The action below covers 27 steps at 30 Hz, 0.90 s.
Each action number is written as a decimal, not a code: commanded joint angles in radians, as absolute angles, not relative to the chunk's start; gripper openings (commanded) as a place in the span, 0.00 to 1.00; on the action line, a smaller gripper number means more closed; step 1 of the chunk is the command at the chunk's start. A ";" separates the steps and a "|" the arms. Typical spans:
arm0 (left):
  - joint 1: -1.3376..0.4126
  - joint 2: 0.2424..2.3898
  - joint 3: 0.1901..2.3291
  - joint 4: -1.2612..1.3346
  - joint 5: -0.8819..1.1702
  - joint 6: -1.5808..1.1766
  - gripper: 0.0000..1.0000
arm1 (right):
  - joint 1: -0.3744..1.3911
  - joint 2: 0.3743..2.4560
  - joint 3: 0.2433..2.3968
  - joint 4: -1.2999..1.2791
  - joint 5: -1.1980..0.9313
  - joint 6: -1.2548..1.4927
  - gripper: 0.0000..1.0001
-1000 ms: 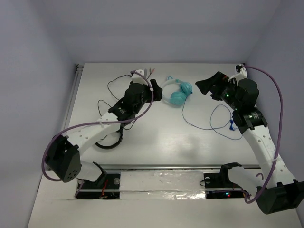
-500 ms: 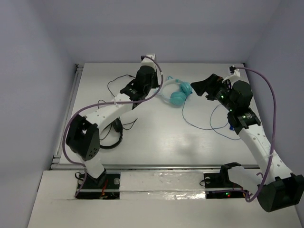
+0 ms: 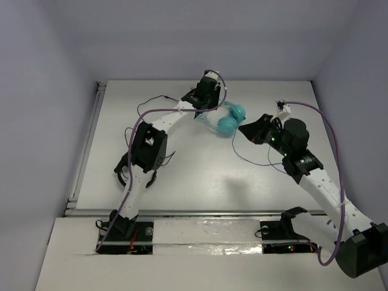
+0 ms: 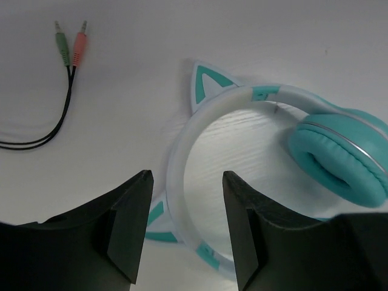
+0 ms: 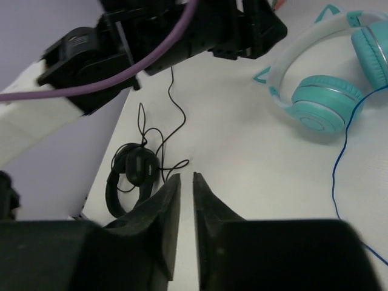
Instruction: Wrap the headphones
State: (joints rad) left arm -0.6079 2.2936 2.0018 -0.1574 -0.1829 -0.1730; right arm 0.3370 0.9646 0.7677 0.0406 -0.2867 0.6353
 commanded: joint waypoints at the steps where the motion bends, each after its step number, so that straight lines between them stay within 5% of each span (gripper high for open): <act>1: -0.580 2.377 2.185 -0.288 -0.126 -0.112 0.47 | 0.348 0.902 0.738 0.101 -0.269 0.626 0.24; 5: -0.580 2.467 2.299 -0.330 -0.089 -0.057 0.50 | 0.348 0.871 0.732 0.084 -0.256 0.614 0.37; 21: -0.562 2.652 2.407 -0.350 0.028 -0.057 0.61 | 0.357 0.882 0.707 0.144 -0.299 0.644 0.38; 25: -0.549 2.674 2.419 -0.330 0.057 -0.087 0.57 | 0.357 0.879 0.703 0.144 -0.291 0.643 0.38; 27: -0.549 2.700 2.463 -0.342 0.113 -0.104 0.40 | 0.357 0.874 0.703 0.143 -0.282 0.643 0.38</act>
State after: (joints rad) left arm -0.5602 2.6507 2.3943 -0.3470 0.0311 -0.0727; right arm 0.3489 0.8848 0.7033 0.0818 -0.2859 0.6437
